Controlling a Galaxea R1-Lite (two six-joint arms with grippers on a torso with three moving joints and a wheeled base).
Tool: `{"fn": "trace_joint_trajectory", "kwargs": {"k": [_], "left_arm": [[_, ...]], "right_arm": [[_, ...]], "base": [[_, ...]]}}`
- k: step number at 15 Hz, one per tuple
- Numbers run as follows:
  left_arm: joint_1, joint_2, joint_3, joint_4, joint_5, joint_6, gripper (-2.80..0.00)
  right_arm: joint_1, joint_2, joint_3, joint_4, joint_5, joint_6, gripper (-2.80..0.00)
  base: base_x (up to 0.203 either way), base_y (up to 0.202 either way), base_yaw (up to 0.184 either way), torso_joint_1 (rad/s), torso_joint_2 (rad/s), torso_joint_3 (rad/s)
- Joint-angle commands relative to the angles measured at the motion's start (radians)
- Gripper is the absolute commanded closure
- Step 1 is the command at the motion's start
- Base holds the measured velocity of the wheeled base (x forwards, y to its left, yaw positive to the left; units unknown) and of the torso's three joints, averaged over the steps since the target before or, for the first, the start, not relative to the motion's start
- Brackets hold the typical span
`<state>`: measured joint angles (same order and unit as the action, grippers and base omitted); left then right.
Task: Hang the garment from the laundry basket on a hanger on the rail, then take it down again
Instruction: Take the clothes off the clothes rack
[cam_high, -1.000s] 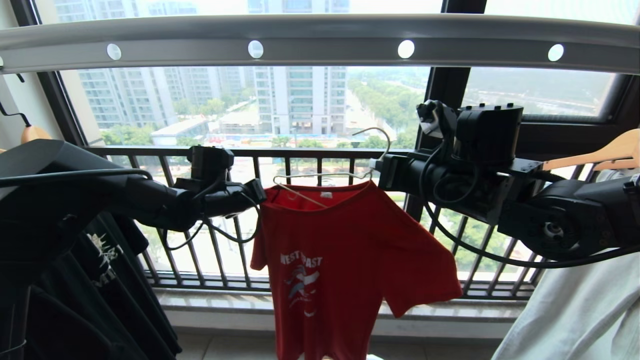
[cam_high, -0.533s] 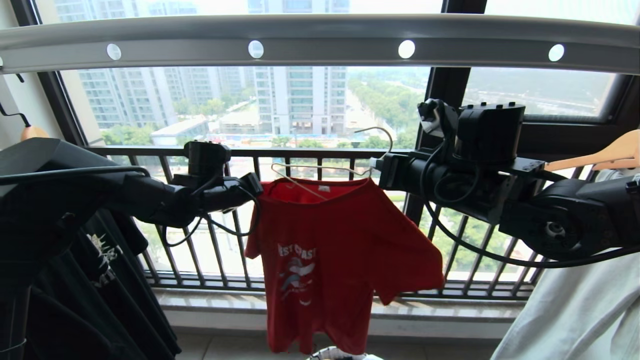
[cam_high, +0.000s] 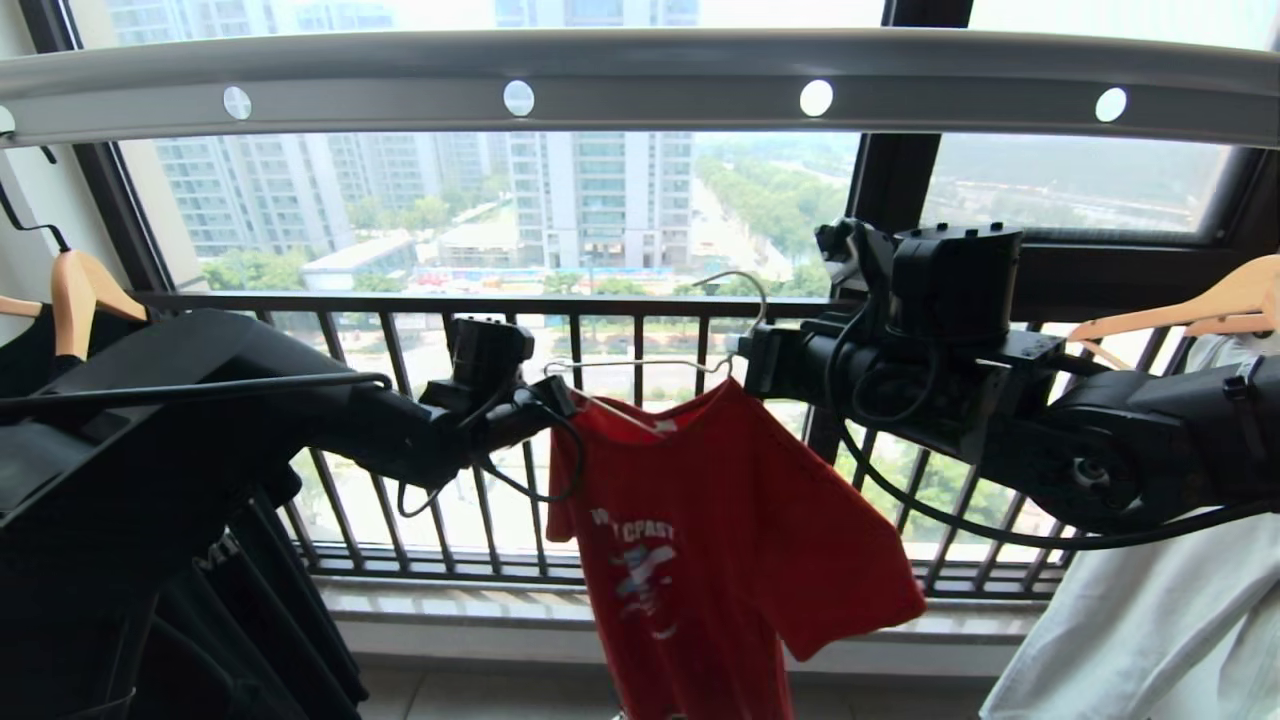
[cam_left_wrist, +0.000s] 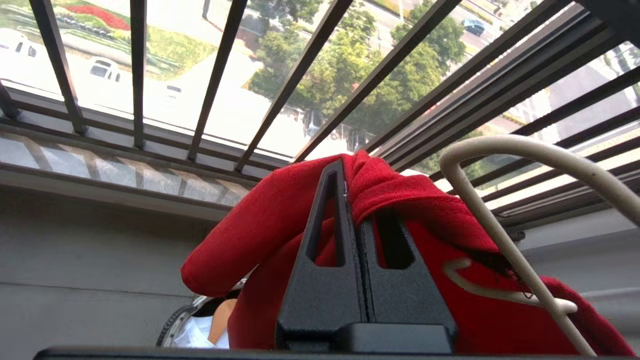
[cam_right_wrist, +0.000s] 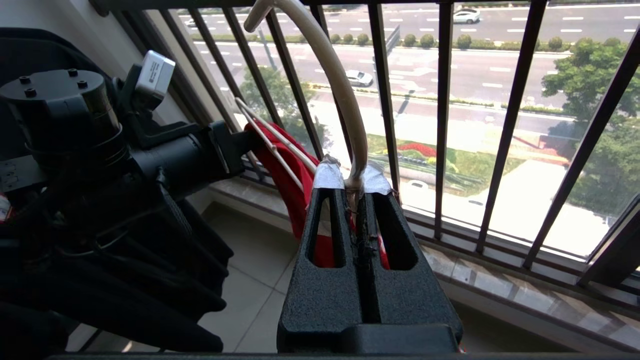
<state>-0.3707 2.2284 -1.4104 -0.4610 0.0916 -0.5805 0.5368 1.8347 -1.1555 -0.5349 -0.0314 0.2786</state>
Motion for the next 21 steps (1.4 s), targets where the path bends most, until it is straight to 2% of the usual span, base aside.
{"fn": "trace_joint_trajectory", "kwargs": {"k": [1, 3, 10, 18, 21], "left_arm": [[0.014, 0.011, -0.003, -0.084, 0.027, -0.007, 0.00], [0.035, -0.009, 0.002, -0.087, 0.025, -0.007, 0.00], [0.030, 0.037, 0.009, -0.093, 0.022, -0.001, 0.00], [0.038, -0.004, -0.013, -0.094, 0.027, -0.026, 0.00], [0.063, -0.003, -0.019, -0.094, 0.024, -0.028, 0.00]], "right_arm": [[0.003, 0.005, 0.000, -0.004, -0.002, 0.001, 0.00], [0.002, 0.003, -0.002, -0.005, -0.004, 0.001, 0.00], [-0.008, -0.011, -0.004, -0.005, -0.002, 0.001, 0.00], [0.005, -0.009, 0.008, -0.002, -0.002, -0.001, 0.00], [0.005, -0.010, 0.008, -0.002, -0.002, -0.002, 0.00]], "base": [[0.000, 0.000, 0.000, 0.000, 0.00, 0.000], [0.000, 0.000, 0.000, 0.000, 0.00, 0.000], [0.000, 0.000, 0.000, 0.000, 0.00, 0.000], [0.000, 0.000, 0.000, 0.000, 0.00, 0.000], [0.000, 0.000, 0.000, 0.000, 0.00, 0.000]]}}
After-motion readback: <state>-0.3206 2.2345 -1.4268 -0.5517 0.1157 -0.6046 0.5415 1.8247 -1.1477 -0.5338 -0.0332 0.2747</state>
